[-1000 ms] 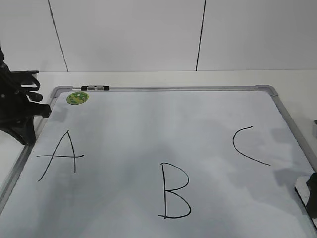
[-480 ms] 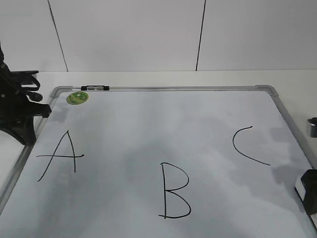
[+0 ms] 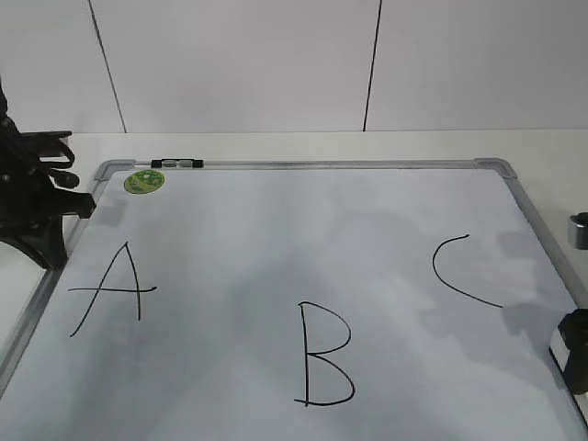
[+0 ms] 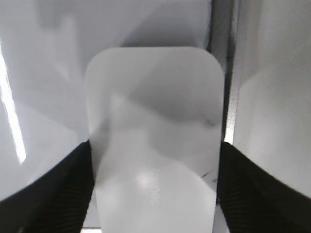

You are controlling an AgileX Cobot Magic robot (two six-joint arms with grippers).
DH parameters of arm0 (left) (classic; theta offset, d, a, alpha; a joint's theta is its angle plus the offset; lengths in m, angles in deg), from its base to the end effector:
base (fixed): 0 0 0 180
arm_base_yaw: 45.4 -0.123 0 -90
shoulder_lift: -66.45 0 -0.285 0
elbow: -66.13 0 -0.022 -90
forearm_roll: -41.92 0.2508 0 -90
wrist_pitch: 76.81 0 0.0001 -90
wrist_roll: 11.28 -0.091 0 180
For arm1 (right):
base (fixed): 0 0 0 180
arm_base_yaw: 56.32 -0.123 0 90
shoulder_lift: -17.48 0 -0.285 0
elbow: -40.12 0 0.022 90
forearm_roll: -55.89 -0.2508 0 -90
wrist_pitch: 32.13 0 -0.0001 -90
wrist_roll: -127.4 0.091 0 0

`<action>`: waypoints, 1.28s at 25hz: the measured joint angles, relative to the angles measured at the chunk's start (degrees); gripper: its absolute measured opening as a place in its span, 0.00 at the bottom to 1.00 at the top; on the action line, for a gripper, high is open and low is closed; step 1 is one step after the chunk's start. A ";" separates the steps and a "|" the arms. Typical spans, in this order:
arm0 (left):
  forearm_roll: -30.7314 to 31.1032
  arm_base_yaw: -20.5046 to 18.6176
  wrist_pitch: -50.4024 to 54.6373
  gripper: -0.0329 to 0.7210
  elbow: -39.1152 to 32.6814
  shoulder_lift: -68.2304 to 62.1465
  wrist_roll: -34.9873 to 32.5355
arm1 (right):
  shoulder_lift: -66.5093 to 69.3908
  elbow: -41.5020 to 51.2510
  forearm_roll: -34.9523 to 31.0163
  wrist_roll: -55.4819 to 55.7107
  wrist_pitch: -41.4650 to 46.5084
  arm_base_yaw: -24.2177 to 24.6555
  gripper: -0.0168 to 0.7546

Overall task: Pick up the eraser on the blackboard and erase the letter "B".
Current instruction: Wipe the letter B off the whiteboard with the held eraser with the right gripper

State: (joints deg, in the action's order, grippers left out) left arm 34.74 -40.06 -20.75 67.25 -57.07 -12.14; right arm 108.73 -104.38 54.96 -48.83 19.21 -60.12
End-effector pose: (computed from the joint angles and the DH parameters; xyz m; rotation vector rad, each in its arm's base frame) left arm 0.3811 -0.0451 0.1543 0.0616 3.1139 -0.1650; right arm 0.2227 0.0159 0.1846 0.0146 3.1091 0.0233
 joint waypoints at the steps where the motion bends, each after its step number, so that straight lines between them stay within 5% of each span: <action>1: 0.00 0.00 0.00 0.07 0.00 0.00 0.00 | 0.00 0.00 -0.10 0.00 0.00 0.00 0.78; 32: -0.13 0.00 0.00 0.07 0.00 0.00 0.00 | 1.56 -0.03 -0.26 0.11 0.66 0.00 0.81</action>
State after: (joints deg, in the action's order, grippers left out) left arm 34.61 -40.06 -20.75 67.25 -57.07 -12.14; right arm 110.29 -104.41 54.70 -48.73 19.87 -60.12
